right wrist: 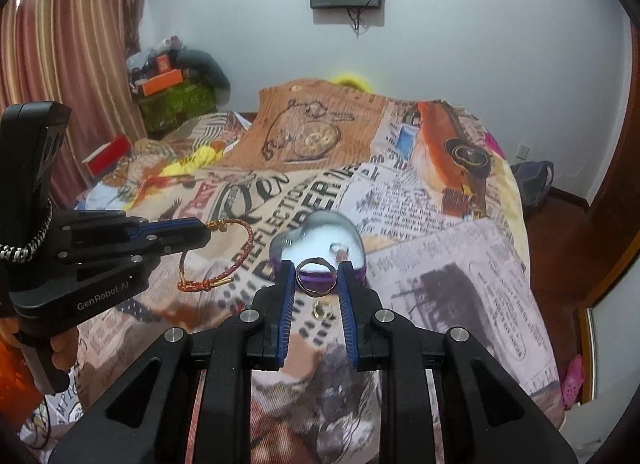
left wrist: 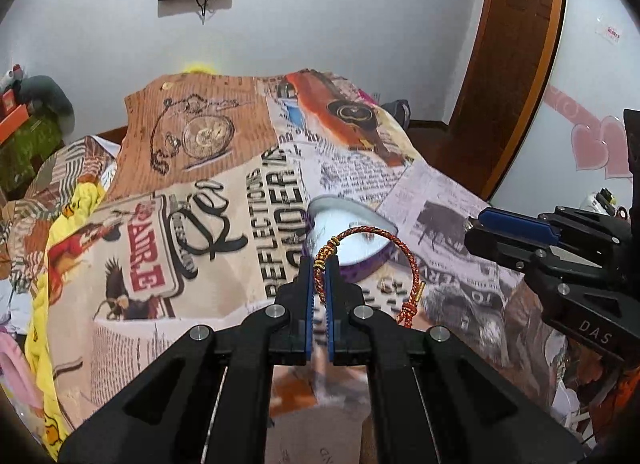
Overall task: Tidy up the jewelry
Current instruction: 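Carry both pieces over the heart tin and open both tools inside it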
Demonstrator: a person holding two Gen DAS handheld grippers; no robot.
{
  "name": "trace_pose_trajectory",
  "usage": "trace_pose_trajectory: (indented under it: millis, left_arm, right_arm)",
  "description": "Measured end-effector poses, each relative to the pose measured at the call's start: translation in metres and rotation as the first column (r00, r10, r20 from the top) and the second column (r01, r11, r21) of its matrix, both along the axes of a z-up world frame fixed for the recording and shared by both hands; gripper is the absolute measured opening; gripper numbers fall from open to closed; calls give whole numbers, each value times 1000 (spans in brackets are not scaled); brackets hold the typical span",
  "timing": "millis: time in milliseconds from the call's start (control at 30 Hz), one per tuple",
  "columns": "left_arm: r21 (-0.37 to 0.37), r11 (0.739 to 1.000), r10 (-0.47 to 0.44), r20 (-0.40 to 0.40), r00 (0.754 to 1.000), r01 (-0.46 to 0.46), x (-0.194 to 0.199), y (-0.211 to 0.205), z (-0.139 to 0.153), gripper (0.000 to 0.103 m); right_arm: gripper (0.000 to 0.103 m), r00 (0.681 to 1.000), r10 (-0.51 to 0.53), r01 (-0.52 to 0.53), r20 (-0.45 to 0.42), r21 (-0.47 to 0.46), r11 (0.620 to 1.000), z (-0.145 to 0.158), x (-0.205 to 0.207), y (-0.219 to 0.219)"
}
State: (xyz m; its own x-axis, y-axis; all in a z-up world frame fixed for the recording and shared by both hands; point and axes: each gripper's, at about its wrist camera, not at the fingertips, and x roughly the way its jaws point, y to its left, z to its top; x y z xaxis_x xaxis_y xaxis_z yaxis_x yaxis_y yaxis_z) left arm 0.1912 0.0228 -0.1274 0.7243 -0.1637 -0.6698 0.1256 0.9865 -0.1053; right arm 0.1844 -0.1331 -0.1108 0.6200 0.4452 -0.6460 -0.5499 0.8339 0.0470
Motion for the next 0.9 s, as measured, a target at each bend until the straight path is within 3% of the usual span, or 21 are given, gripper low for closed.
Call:
trace_pose_trajectory:
  millis: [267,900]
  left_arm:
    - [8,1000,0,10,1000,0,26,-4,0,3]
    - [47,999,0,-67,998,3,85,-13,-41,3]
  right_arm:
    - [20,1000,-12,12,10,20,1000,0,19,-1]
    - [20,999,-4,5,-50,26,1000,-23,59,6]
